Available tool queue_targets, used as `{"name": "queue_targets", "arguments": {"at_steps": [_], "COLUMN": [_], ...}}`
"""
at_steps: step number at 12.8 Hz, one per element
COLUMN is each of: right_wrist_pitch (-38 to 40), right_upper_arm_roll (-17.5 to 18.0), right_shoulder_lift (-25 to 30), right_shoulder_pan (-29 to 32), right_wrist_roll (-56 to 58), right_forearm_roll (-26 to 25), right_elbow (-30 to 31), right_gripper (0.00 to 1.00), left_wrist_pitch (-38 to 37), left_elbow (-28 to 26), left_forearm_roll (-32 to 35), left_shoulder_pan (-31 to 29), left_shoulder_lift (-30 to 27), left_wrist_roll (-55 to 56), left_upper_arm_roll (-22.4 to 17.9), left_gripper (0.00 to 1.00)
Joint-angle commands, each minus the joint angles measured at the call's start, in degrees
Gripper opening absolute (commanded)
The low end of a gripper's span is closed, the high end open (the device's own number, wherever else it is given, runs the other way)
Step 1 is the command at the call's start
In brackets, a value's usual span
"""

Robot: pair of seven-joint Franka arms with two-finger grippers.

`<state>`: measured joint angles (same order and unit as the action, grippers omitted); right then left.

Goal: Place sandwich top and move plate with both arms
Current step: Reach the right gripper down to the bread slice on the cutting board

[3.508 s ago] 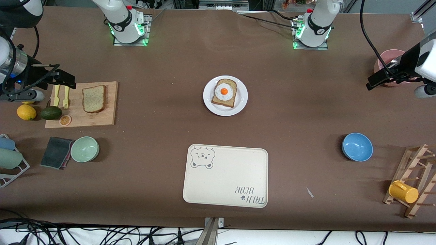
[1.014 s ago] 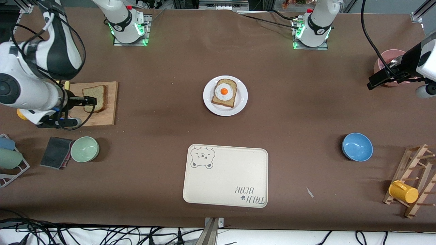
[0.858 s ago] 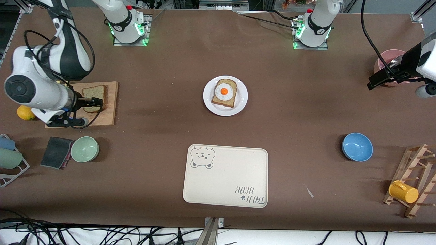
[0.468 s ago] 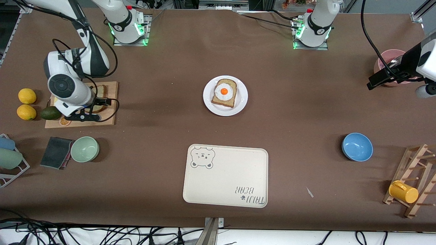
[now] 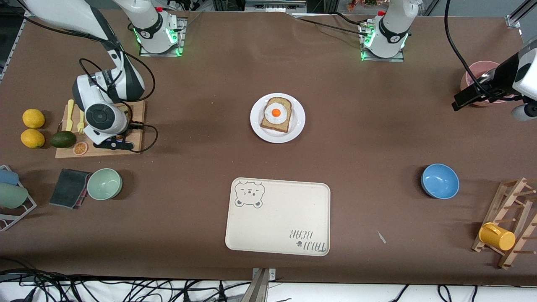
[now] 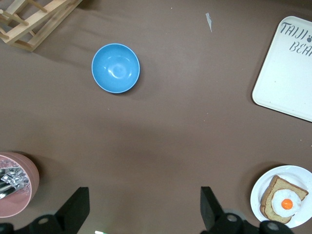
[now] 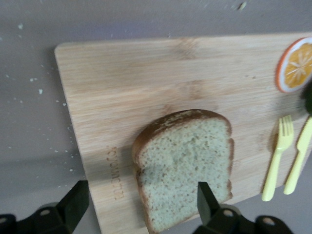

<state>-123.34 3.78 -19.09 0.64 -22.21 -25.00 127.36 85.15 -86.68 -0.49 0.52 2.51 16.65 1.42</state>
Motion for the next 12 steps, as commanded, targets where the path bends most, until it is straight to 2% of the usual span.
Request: {"name": "queue_targets", "arguments": {"at_steps": [1, 3, 4, 5, 8, 9, 10, 11, 12], "right_wrist_pitch": [-0.32, -0.32, -0.76, -1.72, -3.22, -3.05, -3.05, -3.05, -3.05], "right_upper_arm_roll": [0.09, 0.0, 0.0, -0.09, -0.27, -0.27, -0.27, -0.27, -0.27], "right_shoulder_lift": [-1.21, -1.3, -1.64, -2.0, -3.32, -3.32, -3.32, -3.32, -3.23], "right_shoulder_pan": [-0.03, 0.15, 0.33, 0.41, 1.29, 1.29, 1.29, 1.38, 1.38], "right_wrist_roll": [-1.34, -1.34, -1.34, -1.34, -1.34, -1.34, -1.34, -1.34, -1.34], "right_forearm_roll": [-1.28, -1.28, -1.28, -1.28, -1.28, -1.2, -1.11, -0.93, -0.85], "right_elbow": [-0.44, -0.62, -0.62, -0.53, -0.53, -0.53, -0.62, -0.62, -0.62], "right_gripper": [0.79, 0.48, 0.39, 0.33, 0.3, 0.2, 0.05, 0.0, 0.0], "left_wrist_pitch": [-1.12, -1.12, -1.12, -1.12, -1.12, -1.12, -1.12, -1.12, -1.12], "left_elbow": [0.81, 0.81, 0.81, 0.81, 0.81, 0.81, 0.81, 0.81, 0.81], "left_forearm_roll": [1.81, 1.81, 1.81, 1.81, 1.81, 1.81, 1.81, 1.81, 1.81], "left_shoulder_pan": [0.0, 0.0, 0.0, 0.0, 0.0, 0.0, 0.0, 0.0, 0.0], "left_shoulder_lift": [-0.31, -0.31, -0.31, -0.31, -0.31, -0.31, -0.31, -0.31, -0.31], "left_wrist_roll": [0.58, 0.58, 0.58, 0.58, 0.58, 0.58, 0.58, 0.58, 0.58], "left_upper_arm_roll": [0.6, 0.51, 0.51, 0.51, 0.6, 0.6, 0.51, 0.51, 0.51], "left_gripper": [1.0, 1.0, 1.0, 1.0, 1.0, 1.0, 1.0, 1.0, 1.0]}}
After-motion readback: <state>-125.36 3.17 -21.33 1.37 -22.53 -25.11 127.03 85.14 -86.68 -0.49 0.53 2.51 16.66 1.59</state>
